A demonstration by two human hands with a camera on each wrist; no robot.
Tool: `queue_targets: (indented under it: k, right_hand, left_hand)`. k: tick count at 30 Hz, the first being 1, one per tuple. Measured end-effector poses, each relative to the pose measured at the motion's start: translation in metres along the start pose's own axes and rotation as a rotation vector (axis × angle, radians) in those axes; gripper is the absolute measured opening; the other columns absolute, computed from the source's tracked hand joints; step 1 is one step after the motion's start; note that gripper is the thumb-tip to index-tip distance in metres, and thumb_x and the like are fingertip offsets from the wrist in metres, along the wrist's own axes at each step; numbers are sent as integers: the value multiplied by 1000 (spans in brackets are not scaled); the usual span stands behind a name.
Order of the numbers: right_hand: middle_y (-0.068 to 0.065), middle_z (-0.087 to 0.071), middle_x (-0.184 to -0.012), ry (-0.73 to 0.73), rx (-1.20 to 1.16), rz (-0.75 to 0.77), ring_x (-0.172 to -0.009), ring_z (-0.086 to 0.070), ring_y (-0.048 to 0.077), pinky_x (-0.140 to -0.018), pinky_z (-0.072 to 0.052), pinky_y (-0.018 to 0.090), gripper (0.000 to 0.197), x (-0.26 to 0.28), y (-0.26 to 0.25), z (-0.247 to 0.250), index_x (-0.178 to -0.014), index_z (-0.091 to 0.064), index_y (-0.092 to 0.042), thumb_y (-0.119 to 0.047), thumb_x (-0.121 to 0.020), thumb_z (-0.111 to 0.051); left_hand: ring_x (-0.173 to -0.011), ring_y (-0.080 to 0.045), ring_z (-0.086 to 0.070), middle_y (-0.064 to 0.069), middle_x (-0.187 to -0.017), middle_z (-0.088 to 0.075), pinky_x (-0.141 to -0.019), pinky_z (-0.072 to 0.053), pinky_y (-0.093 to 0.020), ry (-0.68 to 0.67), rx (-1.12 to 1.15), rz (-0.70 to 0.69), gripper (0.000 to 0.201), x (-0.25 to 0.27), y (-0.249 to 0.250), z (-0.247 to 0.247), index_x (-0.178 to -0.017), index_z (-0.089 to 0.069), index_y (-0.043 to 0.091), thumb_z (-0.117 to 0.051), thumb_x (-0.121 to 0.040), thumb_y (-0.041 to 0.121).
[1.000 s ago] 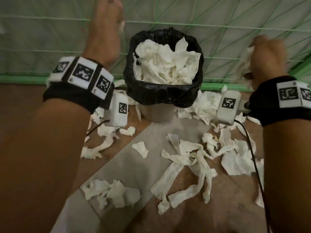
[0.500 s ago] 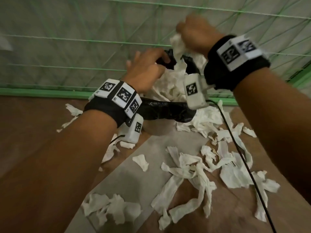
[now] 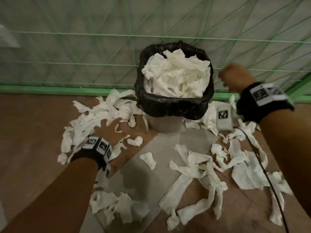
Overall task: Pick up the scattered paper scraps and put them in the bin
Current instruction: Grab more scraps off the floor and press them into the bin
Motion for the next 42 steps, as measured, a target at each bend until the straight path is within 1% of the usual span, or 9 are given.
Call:
queue_targets:
  k: [9, 12, 15, 19, 24, 29, 34, 38, 42]
  right_hand:
    - [16, -27, -149, -264, 396, -69, -127, -46, 39, -107, -37, 47, 58, 40, 104, -120, -139, -37, -38, -34, -86, -61]
    - [12, -52, -130, -251, 449, -13, -115, -55, 35, -96, -47, 45, 30, 41, 104, -134, -116, -63, -21, -28, -88, -56]
    - [15, -65, -111, -204, 482, -48, -102, -61, 35, -85, -52, 41, 23, 38, 101, -132, -107, -61, -14, -20, -87, -53]
    - [18, -66, -110, -242, 322, -9, -104, -62, 36, -88, -52, 40, 47, 40, 91, -133, -132, -49, -21, -16, -86, -59]
    - [24, -66, -106, -152, 261, -53, -100, -61, 39, -79, -47, 36, 26, 50, 78, -109, -100, -63, -1, -18, -89, -47]
    - [28, -62, -108, -53, 58, -159, -103, -57, 41, -82, -44, 37, 32, 49, 80, -65, -97, -62, 4, -24, -92, -46]
    - [17, -52, -78, -14, -73, -224, -80, -53, 28, -68, -36, 29, 13, 44, 83, -25, -76, -52, -2, -7, -87, -52]
    - [20, -60, -97, -47, -65, -326, -84, -62, 34, -71, -52, 36, 17, 42, 91, 0, -101, -60, 1, -5, -88, -52]
    - [27, -60, -116, -2, -23, -389, -111, -59, 38, -91, -48, 43, 39, 35, 79, 24, -110, -63, 5, -5, -74, -73]
  left_hand:
    - [-130, -32, -43, -4, -145, -40, -116, -25, -47, 255, -285, -239, 47, 22, 16, -35, -131, -51, 18, -57, -85, 27]
    - [-111, -35, -57, -13, -125, -60, -104, -40, -49, 366, -275, -298, 40, 26, 23, -20, -119, -59, 10, -64, -82, 22]
    - [-94, -36, -56, -11, -98, -67, -86, -46, -47, 411, -134, -250, 17, 25, 25, 0, -99, -63, 17, -61, -84, 24]
    - [-96, -34, -54, -10, -96, -62, -84, -47, -48, 423, 157, -241, 7, 27, 30, 23, -95, -54, 24, -54, -89, 27]
    - [-93, -26, -53, -8, -106, -52, -83, -46, -40, 445, 466, -234, 5, 43, 48, 58, -98, -44, 20, -46, -94, 17]
    - [-105, -32, -50, -21, -118, -44, -90, -36, -30, 455, 536, -201, 25, 65, 76, 106, -114, -55, 7, -40, -94, 4]
    - [-92, -28, -56, -12, -100, -60, -81, -41, -32, 507, 652, -132, 3, 88, 101, 160, -88, -58, 17, -58, -85, 19]
    - [-72, -22, -52, -4, -79, -56, -69, -43, -31, 569, 837, -148, 26, 101, 133, 195, -65, -41, 25, -60, -79, 14]
    - [-64, -8, -47, 10, -75, -46, -66, -40, -27, 629, 936, -356, 21, 105, 174, 222, -80, -37, 27, -48, -91, 13]
Point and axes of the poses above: each hand's wrist, its own x-axis away from the middle knuckle, its own z-axis out of the back of the hand, y = z × x, the point moved 5 cm from there along -x, towards the middle knuckle
